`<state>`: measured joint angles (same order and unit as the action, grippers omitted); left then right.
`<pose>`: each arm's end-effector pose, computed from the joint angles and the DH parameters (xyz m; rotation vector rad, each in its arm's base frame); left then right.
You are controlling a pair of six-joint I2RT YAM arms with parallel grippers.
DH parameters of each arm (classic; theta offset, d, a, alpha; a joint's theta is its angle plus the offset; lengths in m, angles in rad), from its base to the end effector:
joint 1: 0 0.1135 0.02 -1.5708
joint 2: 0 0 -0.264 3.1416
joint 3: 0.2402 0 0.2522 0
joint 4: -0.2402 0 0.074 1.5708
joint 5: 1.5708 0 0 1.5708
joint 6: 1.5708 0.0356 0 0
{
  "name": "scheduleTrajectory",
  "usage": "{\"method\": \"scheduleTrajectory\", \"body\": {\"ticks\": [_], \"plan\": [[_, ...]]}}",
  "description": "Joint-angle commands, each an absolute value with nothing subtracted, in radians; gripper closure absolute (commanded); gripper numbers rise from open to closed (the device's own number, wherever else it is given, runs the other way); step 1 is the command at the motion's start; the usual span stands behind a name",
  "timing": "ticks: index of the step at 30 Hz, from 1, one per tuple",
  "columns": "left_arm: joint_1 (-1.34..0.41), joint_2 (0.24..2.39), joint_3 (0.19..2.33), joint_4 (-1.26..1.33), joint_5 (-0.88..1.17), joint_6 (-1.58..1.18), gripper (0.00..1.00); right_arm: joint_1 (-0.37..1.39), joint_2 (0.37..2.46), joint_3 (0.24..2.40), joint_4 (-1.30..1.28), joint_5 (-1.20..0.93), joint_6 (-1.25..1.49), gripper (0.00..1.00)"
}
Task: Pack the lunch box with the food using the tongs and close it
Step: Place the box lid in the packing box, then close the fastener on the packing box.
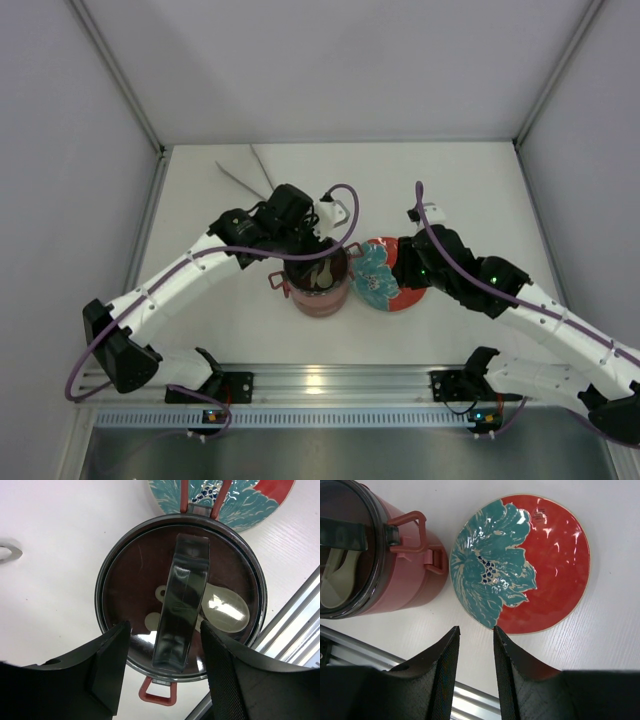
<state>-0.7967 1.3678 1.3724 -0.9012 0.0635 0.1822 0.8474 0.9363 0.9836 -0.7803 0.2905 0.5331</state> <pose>0.1940 -0.2017 0.3476 1.1982 2.1901 -0.3402 0.1306 0.1324 0.3253 -0.2113 2.2876 0.3914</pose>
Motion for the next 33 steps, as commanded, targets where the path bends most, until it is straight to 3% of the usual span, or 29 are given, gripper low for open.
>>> {"method": "scheduleTrajectory", "body": {"ticks": [1,11,22,33], "plan": [[-0.798,1.351,1.390,-0.845,0.087,0.241,0.37,0.828,0.917,1.002,-0.721,0.301,0.526,0.67],[-0.750,1.355,1.394,-0.851,0.208,0.334,0.41,0.828,0.914,0.994,-0.721,0.301,0.526,0.68],[-0.727,1.399,1.414,-0.874,0.288,0.390,0.53,0.828,0.914,0.994,-0.723,0.302,0.522,0.69],[-0.719,1.399,1.427,-0.868,0.293,0.410,0.55,0.828,0.922,0.992,-0.719,0.302,0.520,0.69]]}}
